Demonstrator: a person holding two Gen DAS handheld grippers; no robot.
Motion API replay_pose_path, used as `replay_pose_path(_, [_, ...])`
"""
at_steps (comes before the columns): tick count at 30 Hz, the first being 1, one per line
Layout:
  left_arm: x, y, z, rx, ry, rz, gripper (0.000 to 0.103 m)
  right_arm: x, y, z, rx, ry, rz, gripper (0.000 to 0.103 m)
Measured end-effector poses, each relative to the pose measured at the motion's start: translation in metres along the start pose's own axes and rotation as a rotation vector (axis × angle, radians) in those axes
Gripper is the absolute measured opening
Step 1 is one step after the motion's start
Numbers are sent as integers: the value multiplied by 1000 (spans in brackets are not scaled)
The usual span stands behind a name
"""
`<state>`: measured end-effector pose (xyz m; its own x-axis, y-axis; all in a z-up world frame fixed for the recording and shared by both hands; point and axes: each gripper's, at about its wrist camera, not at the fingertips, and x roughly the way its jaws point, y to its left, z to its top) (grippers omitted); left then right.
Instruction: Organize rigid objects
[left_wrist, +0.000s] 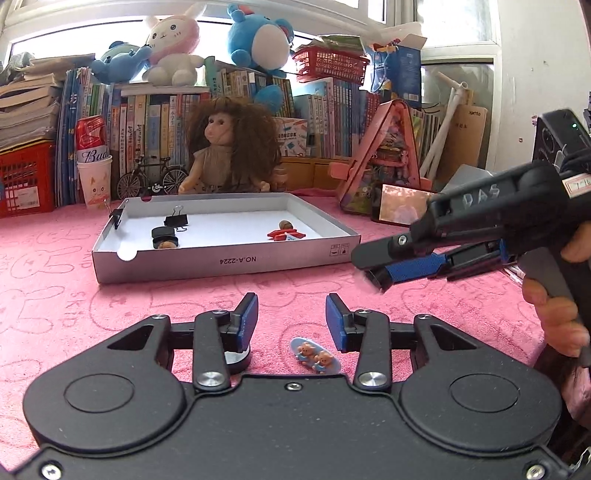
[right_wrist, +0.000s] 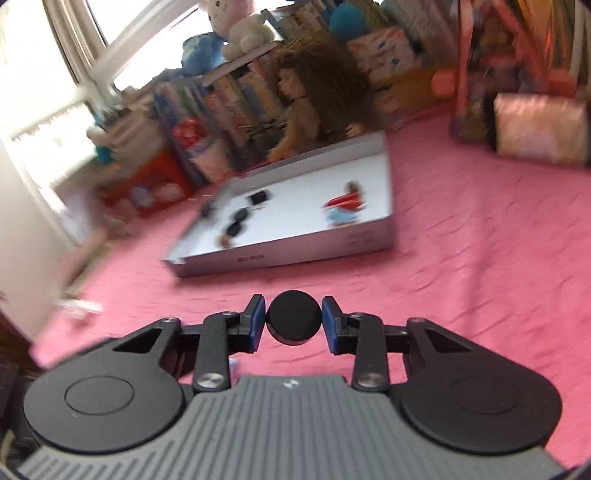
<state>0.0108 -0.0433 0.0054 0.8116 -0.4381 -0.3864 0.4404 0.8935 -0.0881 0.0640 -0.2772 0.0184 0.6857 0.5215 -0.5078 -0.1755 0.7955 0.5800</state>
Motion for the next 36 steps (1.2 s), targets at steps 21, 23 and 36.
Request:
replay_pose_path(21, [0,20,-9,-29,45,67,41,3,47,-43,-489,-29,-314,31])
replay_pose_path(23, [0,20,-10,-28,46,65,41,8,44,-45,-481,-39,-328,37])
replay_pose_path(36, [0,18,-9,-32,46,67,41,-4,51,-42,-494,-132,-315,24])
